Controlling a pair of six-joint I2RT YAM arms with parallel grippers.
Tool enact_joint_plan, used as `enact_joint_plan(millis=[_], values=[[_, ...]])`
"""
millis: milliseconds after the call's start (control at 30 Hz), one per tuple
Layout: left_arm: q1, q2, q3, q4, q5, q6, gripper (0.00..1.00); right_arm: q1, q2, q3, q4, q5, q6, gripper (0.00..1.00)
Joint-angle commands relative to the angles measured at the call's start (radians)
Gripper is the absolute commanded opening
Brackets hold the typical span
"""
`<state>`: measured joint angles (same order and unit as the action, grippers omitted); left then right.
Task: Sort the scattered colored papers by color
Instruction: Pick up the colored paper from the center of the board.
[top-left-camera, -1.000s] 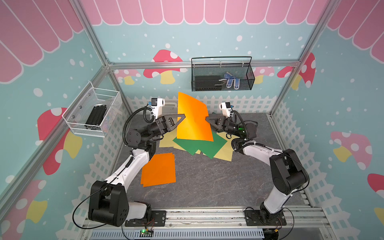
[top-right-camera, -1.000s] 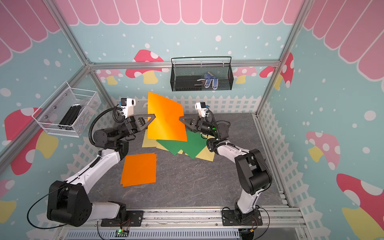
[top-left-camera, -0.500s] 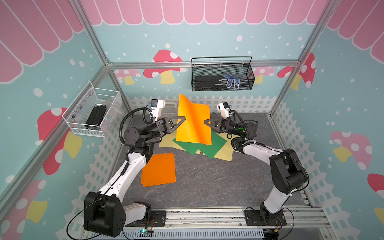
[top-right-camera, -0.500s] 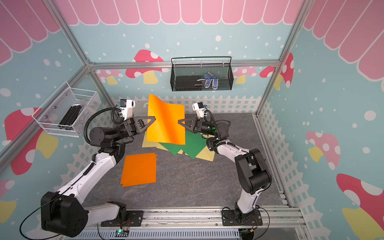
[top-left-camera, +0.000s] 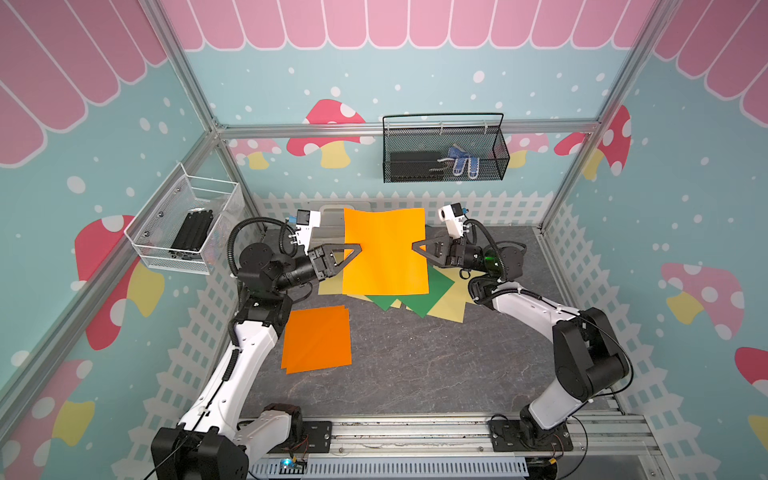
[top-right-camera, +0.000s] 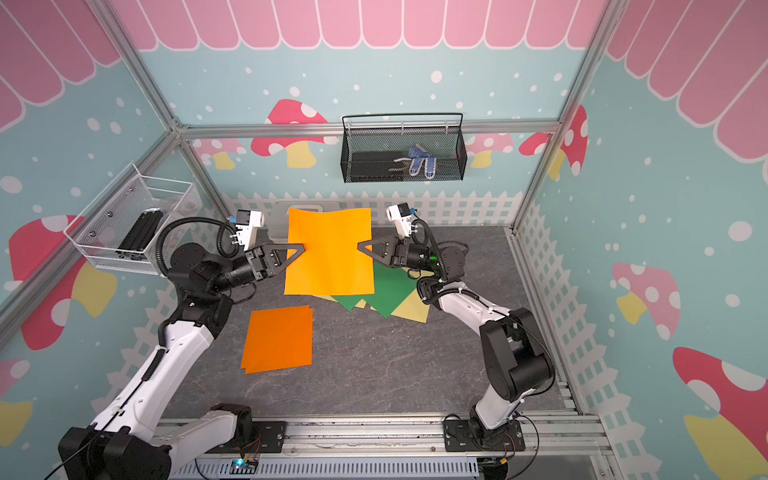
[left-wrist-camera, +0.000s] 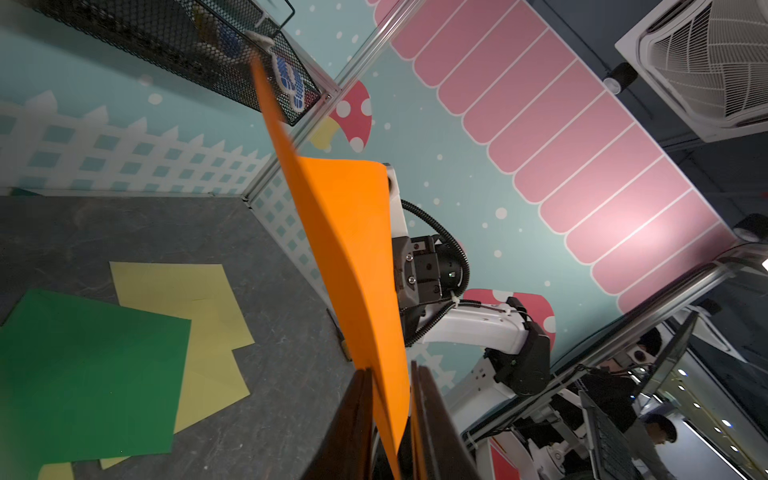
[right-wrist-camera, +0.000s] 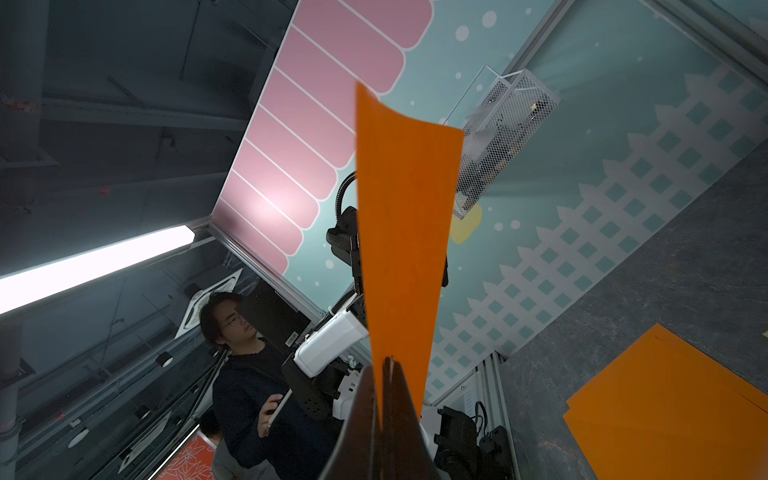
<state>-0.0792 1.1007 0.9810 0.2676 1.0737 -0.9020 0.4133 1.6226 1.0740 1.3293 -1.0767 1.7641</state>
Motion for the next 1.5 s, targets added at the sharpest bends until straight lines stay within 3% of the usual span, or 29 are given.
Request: enact_joint_plan(millis=[0,33,100,167,233,467,600,767,967,1467], values=[[0.006,-0.024,0.047,-0.23,-0.069,0.171,0.3,0.007,-0.106,0.001,-0.326,-0.041,-0.226,0.0],[0.007,-0.028,0.045,-0.233,-0.08,0.176,0.31,0.009,-0.139,0.021,-0.503,-0.046,-0.352,0.0],[0.007,-0.039,0.032,-0.228,-0.095,0.178,0.32,0.018,-0.205,0.118,-1.041,-0.017,-0.715,0.0],[0.009,-0.043,0.023,-0.219,-0.103,0.176,0.32,0.032,-0.219,0.267,-1.511,0.073,-1.029,0.0],[0.009,-0.043,0.014,-0.206,-0.102,0.168,0.32,0.04,-0.216,0.341,-1.684,0.114,-1.147,0.0],[0.011,-0.056,-0.013,-0.198,-0.125,0.177,0.34,0.053,-0.205,0.349,-1.744,0.193,-1.169,0.0],[0.033,-0.107,0.037,-0.425,-0.269,0.327,0.34,0.068,-0.197,0.389,-1.832,0.249,-1.234,0.0],[0.068,-0.148,0.064,-0.56,-0.425,0.402,0.36,0.071,-0.183,0.385,-1.813,0.238,-1.228,0.0],[0.076,-0.191,0.051,-0.623,-0.559,0.441,0.37,0.086,-0.139,0.369,-1.691,0.207,-1.151,0.0],[0.108,-0.269,0.022,-0.646,-0.596,0.467,0.38,0.228,0.161,0.465,-1.17,0.154,-0.776,0.0]])
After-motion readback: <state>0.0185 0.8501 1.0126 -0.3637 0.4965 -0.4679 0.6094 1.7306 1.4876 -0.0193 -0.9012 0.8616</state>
